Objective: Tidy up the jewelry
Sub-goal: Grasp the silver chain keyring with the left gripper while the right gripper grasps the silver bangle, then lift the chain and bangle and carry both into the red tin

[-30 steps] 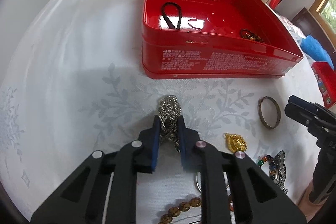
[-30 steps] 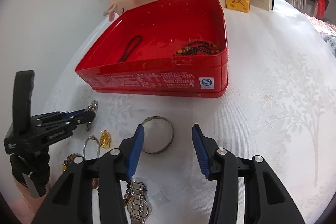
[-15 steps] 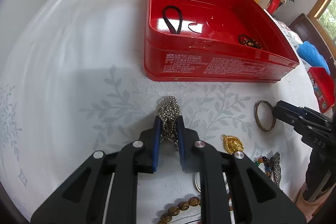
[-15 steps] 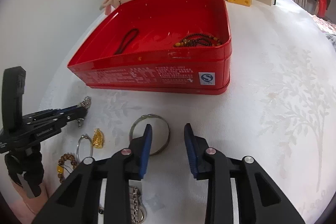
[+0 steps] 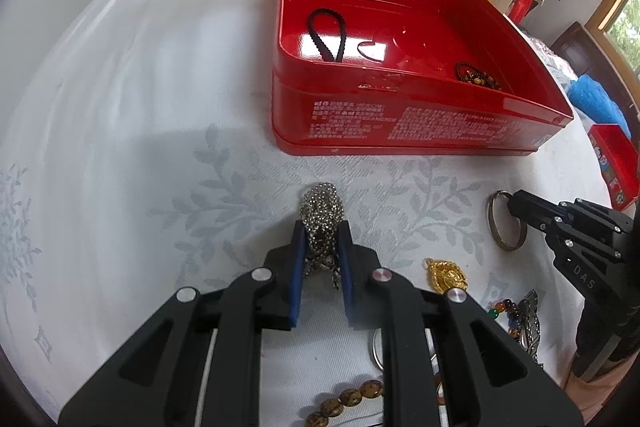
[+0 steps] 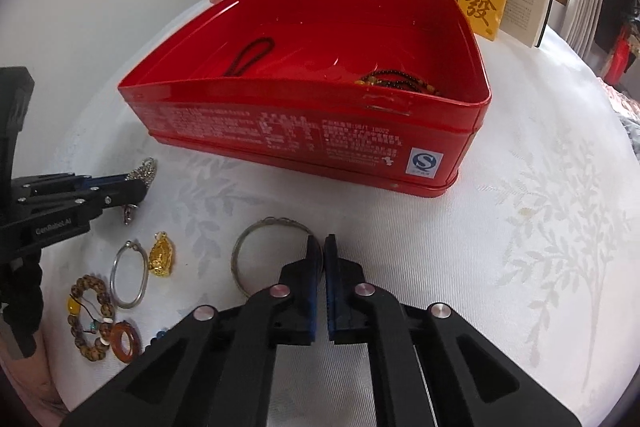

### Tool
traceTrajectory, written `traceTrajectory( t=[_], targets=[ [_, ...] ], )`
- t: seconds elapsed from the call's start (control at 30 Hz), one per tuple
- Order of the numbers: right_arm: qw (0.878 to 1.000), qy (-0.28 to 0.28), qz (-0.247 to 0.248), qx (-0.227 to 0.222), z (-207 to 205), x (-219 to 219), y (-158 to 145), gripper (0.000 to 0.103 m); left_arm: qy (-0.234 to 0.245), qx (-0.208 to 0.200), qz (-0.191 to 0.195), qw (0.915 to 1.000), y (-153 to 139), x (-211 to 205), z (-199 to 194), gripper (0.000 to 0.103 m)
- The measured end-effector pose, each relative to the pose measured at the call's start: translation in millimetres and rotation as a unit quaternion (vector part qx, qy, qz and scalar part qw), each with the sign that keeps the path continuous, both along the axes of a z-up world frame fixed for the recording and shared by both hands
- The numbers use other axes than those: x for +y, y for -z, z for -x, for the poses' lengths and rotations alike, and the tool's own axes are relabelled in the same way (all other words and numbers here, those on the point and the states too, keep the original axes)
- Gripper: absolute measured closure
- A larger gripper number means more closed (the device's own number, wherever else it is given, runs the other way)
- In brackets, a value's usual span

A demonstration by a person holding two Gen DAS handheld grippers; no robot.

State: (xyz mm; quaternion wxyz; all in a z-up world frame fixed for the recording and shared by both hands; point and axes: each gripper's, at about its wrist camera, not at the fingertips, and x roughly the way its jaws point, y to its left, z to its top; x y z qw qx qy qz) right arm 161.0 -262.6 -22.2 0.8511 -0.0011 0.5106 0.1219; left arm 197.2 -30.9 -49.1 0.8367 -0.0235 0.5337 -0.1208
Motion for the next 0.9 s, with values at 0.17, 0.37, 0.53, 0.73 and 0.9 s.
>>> traceTrajectory(
  t=[0.17, 0.37, 0.53, 0.73, 0.9],
  targets=[
    [0.999, 0.006, -0.051, 0.001, 0.0, -13.5, -4.9, 0.1, 0.0, -0.001, 0.015, 0.9999, -2.9, 3.0, 1.1, 0.092],
    [0.994, 0.009, -0.103, -0.017, 7.5, -27.8, -18.8, 0.1, -0.004, -0.017, 0.035, 0.9992, -13.2, 10.2, 2.3, 0.095],
    [0.993, 0.011, -0.116, -0.027, 7.8, -32.7, -24.4, 0.1, -0.006, -0.036, 0.049, 0.9981, -24.4, 15.1, 5.4, 0.095],
    [0.992, 0.011, -0.121, -0.027, 5.9, -36.9, -23.7, 0.1, -0.016, -0.047, 0.064, 0.9967, -32.4, 23.6, 6.2, 0.095],
    [0.992, 0.011, -0.12, -0.024, 6.2, -36.1, -21.3, 0.1, -0.008, -0.046, 0.051, 0.9976, -30.7, 21.4, 7.2, 0.095]
  ],
)
